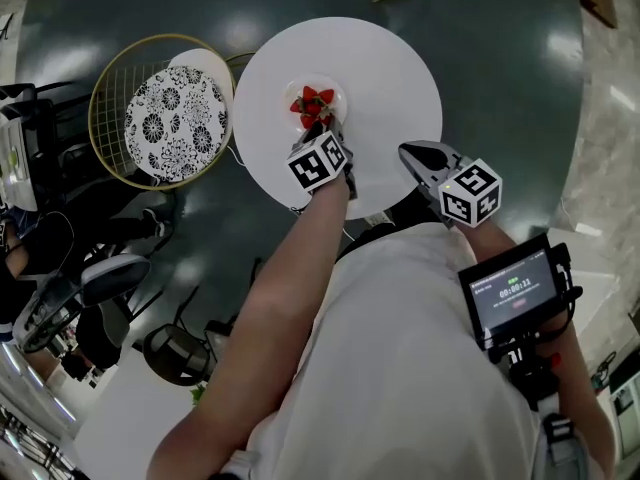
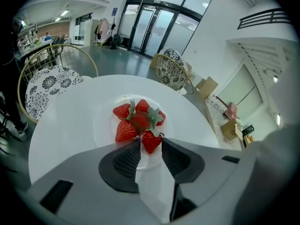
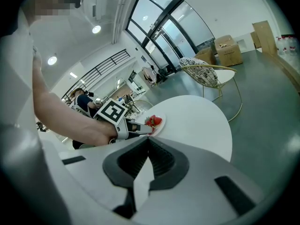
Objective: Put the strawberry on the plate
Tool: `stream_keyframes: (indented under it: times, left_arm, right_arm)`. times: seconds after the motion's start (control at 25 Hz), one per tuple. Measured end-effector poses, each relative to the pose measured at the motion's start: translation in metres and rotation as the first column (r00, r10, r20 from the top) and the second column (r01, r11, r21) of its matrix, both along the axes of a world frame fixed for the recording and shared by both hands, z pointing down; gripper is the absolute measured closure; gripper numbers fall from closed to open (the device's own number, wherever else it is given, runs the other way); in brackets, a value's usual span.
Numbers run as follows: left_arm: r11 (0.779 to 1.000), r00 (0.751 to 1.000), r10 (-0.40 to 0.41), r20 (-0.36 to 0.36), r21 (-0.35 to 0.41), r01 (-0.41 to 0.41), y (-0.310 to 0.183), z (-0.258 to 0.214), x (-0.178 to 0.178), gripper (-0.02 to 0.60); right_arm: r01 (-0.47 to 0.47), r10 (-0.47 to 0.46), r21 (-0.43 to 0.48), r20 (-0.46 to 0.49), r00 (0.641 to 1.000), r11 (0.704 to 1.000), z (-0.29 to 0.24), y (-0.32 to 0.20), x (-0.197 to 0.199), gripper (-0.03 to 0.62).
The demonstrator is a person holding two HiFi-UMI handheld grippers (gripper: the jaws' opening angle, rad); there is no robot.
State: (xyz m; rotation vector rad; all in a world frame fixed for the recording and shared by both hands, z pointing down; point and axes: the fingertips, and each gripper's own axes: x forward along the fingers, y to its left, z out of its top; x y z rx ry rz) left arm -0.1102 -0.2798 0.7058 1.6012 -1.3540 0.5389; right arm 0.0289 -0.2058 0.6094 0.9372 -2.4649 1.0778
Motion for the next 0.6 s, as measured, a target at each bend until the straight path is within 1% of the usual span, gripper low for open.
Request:
stream_keyframes:
  times: [0.28, 0.32, 0.36, 0.4, 0.6]
  left_arm:
    - [0.999, 1.0, 0.022, -0.015, 0.032, -0.022, 0.002, -0.003, -0.003, 0.453]
    - [0.999, 0.999, 0.026, -0.02, 0.038, -0.025, 0.003, -0.003, -0.002, 0.445]
    - [0.999, 0.999, 0.031, -0.026, 0.045, -0.03, 0.003, -0.004, 0.0, 0.415]
    - [0.998, 0.999, 0.034, -0.03, 0.052, -0.033, 0.005, -0.006, 0.002, 0.403]
    - [0.997, 0.999, 0.026, -0.026, 0.068, -0.024, 0.016, -0.009, -0.003, 0.397]
  right_arm:
    - [0.015, -0.015, -0.004, 0.003, 1.0, 1.0, 0.002, 0.0, -0.003, 0.588]
    - [0.022, -0.022, -0.003, 0.003, 1.0, 1.0, 0.002, 0.001, -0.004, 0.588]
    - [0.031, -0.031, -0.001, 0.002, 1.0, 1.0, 0.002, 0.002, -0.004, 0.588]
    - [0.04, -0.04, 0.002, 0.002, 0.999, 0.999, 0.002, 0.002, -0.005, 0.588]
    - [0.064, -0.064, 0.017, 0.004, 0.998, 0.998, -0.001, 0.002, -0.009, 0.588]
